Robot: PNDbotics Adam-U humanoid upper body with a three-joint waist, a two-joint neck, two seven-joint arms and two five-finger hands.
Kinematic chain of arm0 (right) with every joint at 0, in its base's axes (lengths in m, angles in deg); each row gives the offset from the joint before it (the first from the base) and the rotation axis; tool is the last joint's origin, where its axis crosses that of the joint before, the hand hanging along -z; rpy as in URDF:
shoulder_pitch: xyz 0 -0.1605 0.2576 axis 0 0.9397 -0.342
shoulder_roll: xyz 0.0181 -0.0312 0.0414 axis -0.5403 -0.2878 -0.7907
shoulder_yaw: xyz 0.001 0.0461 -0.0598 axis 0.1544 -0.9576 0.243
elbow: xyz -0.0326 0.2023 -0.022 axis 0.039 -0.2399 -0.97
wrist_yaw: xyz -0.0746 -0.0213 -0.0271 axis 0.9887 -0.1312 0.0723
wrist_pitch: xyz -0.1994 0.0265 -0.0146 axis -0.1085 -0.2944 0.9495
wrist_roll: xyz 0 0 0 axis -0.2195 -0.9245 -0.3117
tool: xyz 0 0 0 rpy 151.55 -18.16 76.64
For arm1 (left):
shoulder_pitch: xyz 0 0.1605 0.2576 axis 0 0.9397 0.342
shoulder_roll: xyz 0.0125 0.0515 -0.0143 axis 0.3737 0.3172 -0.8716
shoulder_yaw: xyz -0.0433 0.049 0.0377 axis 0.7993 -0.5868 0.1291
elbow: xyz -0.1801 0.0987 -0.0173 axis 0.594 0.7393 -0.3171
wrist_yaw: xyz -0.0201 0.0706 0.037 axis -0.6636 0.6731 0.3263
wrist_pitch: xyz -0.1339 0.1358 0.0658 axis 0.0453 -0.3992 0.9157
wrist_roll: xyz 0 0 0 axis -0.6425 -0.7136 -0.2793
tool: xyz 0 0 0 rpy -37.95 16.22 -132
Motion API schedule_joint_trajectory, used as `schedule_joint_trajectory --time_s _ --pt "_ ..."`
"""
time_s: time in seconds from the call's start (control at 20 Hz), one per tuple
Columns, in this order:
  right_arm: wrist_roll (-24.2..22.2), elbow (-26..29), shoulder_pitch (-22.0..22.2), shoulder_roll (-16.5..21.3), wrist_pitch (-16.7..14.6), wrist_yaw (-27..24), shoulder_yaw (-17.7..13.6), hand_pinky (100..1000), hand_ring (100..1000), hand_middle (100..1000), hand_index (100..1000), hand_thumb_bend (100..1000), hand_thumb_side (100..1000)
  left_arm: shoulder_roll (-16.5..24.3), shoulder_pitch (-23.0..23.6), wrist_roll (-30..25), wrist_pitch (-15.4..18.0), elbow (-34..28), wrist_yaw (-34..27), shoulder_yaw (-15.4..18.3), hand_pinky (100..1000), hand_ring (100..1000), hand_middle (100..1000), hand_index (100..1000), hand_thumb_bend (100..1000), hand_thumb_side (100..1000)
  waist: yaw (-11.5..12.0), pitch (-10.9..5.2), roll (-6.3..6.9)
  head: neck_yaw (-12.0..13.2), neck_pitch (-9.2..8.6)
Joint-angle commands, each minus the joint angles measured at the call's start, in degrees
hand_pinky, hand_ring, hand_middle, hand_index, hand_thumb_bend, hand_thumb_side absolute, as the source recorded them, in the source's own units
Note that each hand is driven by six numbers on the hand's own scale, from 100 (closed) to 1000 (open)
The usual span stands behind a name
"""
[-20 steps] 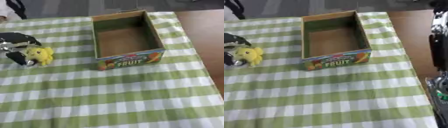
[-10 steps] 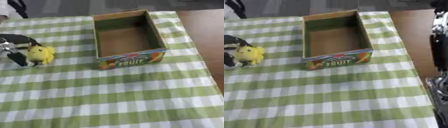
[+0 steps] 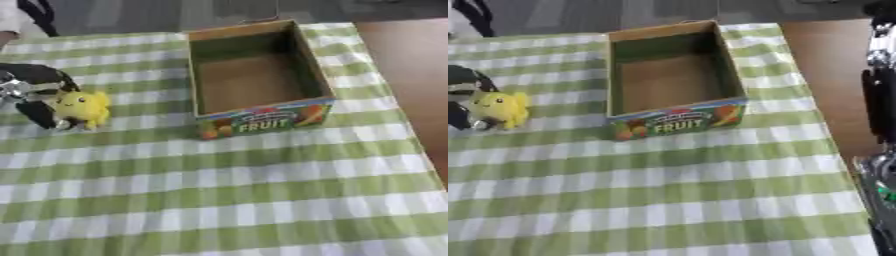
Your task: Pick up objects on the table and place them in the box.
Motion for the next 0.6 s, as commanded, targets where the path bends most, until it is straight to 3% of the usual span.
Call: schedule_joint_trajectory --time_s 0.05,0.5,0.6 --pt "0.33 1.10 -0.32 0.77 0.01 -0.29 -0.67 789 849 615 874 100 833 2.15 -0.55 3.19 -0.07 -1.04 1.75 0.06 808 818 653 692 278 395 0.01 -1.09 -0.12 0.14 -0.61" --pt "0.41 1.10 -0.18 0.62 0.05 -0.34 -0.73 789 850 613 874 100 835 1.76 -0.73 8.48 -0.97 -0.40 3.47 0.09 770 756 546 538 100 374 0.05 -1.09 -0.25 0.12 -0.52" --pt "0.44 1.10 -0.13 0.57 0.05 -0.38 -0.74 789 850 613 874 100 835 1.76 -0.82 8.94 -1.20 -0.42 3.12 0.18 765 748 537 527 100 346 0.05 -1.15 -0.25 0.12 -0.47"
